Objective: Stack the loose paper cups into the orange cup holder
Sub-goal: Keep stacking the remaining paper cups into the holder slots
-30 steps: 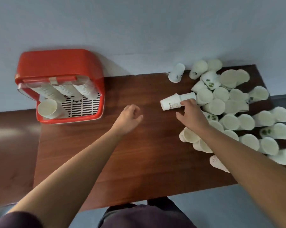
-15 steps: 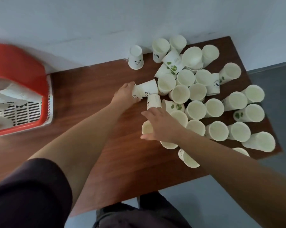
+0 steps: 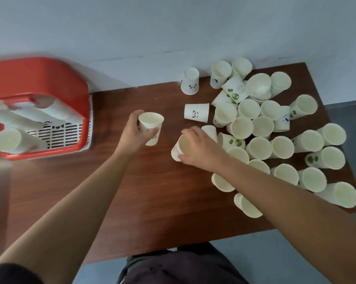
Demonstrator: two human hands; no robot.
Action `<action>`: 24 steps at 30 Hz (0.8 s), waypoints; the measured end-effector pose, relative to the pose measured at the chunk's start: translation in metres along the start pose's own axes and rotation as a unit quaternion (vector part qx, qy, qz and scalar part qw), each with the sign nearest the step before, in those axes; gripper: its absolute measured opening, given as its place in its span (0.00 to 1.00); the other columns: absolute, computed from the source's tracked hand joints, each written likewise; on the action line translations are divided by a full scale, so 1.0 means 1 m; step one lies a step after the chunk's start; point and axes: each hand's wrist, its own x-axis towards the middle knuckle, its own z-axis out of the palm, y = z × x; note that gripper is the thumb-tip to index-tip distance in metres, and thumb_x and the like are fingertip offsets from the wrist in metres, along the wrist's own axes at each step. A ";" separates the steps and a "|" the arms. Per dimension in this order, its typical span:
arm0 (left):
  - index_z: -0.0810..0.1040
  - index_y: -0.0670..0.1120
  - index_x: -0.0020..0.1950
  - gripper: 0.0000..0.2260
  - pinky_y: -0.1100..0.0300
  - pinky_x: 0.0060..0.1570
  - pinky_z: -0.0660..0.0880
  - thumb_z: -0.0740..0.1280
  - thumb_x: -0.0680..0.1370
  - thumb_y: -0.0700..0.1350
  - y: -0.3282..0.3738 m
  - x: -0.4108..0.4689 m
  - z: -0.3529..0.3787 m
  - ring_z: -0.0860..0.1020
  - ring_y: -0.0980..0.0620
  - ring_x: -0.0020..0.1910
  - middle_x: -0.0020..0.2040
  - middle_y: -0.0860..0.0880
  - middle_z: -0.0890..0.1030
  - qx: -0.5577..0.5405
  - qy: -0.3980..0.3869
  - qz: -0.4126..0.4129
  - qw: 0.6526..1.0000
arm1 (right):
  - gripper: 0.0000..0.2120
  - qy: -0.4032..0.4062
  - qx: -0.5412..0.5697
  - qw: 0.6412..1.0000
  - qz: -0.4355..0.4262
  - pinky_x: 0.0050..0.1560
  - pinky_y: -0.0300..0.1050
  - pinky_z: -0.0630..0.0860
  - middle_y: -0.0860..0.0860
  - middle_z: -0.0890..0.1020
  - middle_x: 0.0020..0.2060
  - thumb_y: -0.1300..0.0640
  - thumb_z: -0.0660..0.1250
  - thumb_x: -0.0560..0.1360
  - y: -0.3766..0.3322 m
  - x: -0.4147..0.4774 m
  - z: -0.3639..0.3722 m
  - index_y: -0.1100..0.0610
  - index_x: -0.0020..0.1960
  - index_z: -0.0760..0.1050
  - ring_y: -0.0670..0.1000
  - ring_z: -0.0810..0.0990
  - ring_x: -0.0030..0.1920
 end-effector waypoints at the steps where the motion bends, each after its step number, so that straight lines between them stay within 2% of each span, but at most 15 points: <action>1: 0.66 0.52 0.72 0.31 0.59 0.58 0.75 0.76 0.72 0.50 -0.001 -0.006 -0.016 0.77 0.56 0.57 0.60 0.56 0.77 -0.014 0.013 0.000 1.000 | 0.34 0.012 0.010 1.000 0.000 0.64 0.48 0.71 0.52 0.68 0.66 0.46 0.73 0.71 -0.012 0.009 -0.003 0.55 0.72 0.64 0.52 0.70 0.65; 4: 0.66 0.48 0.69 0.28 0.60 0.54 0.77 0.76 0.73 0.45 -0.011 -0.025 -0.071 0.78 0.57 0.53 0.57 0.55 0.76 -0.053 0.042 0.016 0.998 | 0.34 0.037 0.027 0.999 -0.007 0.61 0.46 0.72 0.51 0.69 0.65 0.45 0.74 0.70 -0.055 0.034 -0.005 0.53 0.71 0.65 0.50 0.72 0.62; 7: 0.66 0.48 0.68 0.28 0.68 0.49 0.74 0.75 0.74 0.41 -0.026 -0.046 -0.133 0.76 0.56 0.52 0.57 0.53 0.75 -0.057 0.070 0.021 0.996 | 0.35 0.052 0.050 0.997 -0.025 0.61 0.47 0.73 0.49 0.69 0.65 0.46 0.74 0.70 -0.108 0.057 0.003 0.53 0.72 0.64 0.51 0.73 0.62; 8: 0.66 0.50 0.69 0.29 0.68 0.51 0.73 0.76 0.73 0.42 -0.034 -0.053 -0.156 0.76 0.55 0.54 0.59 0.53 0.75 -0.052 0.079 0.020 0.995 | 0.35 0.054 0.060 0.996 -0.032 0.61 0.48 0.73 0.49 0.69 0.66 0.46 0.74 0.70 -0.127 0.064 0.008 0.53 0.72 0.64 0.51 0.73 0.62; 10: 0.66 0.56 0.70 0.31 0.59 0.58 0.74 0.76 0.71 0.49 -0.051 -0.066 -0.201 0.76 0.52 0.59 0.62 0.53 0.74 -0.040 0.102 0.013 0.994 | 0.35 0.053 0.076 0.995 -0.044 0.61 0.48 0.74 0.49 0.69 0.67 0.47 0.74 0.70 -0.164 0.076 0.019 0.52 0.72 0.64 0.51 0.73 0.63; 12: 0.67 0.57 0.70 0.31 0.54 0.62 0.74 0.75 0.69 0.52 -0.069 -0.079 -0.243 0.75 0.52 0.61 0.62 0.54 0.74 -0.039 0.129 0.001 0.991 | 0.34 0.051 0.085 0.993 -0.058 0.61 0.47 0.75 0.49 0.69 0.67 0.48 0.74 0.70 -0.200 0.089 0.031 0.52 0.72 0.64 0.50 0.72 0.63; 16: 0.67 0.55 0.68 0.29 0.55 0.61 0.75 0.76 0.71 0.48 -0.102 -0.094 -0.308 0.75 0.54 0.60 0.62 0.52 0.75 -0.034 0.194 -0.023 0.980 | 0.32 0.060 0.109 0.989 -0.080 0.60 0.41 0.70 0.50 0.68 0.62 0.48 0.75 0.70 -0.259 0.112 0.059 0.51 0.69 0.66 0.48 0.72 0.58; 19: 0.66 0.53 0.69 0.30 0.57 0.59 0.74 0.77 0.71 0.49 -0.124 -0.086 -0.340 0.74 0.53 0.61 0.65 0.51 0.74 -0.017 0.240 -0.040 0.970 | 0.32 0.071 0.119 0.986 -0.091 0.60 0.39 0.69 0.49 0.68 0.60 0.48 0.75 0.70 -0.291 0.127 0.078 0.51 0.70 0.65 0.46 0.70 0.57; 24: 0.66 0.50 0.71 0.33 0.55 0.57 0.71 0.78 0.71 0.50 -0.150 -0.058 -0.357 0.73 0.51 0.61 0.65 0.51 0.74 0.048 0.218 -0.045 0.974 | 0.34 0.099 0.113 0.983 -0.104 0.65 0.42 0.69 0.51 0.68 0.67 0.48 0.75 0.70 -0.325 0.146 0.100 0.52 0.71 0.64 0.48 0.70 0.65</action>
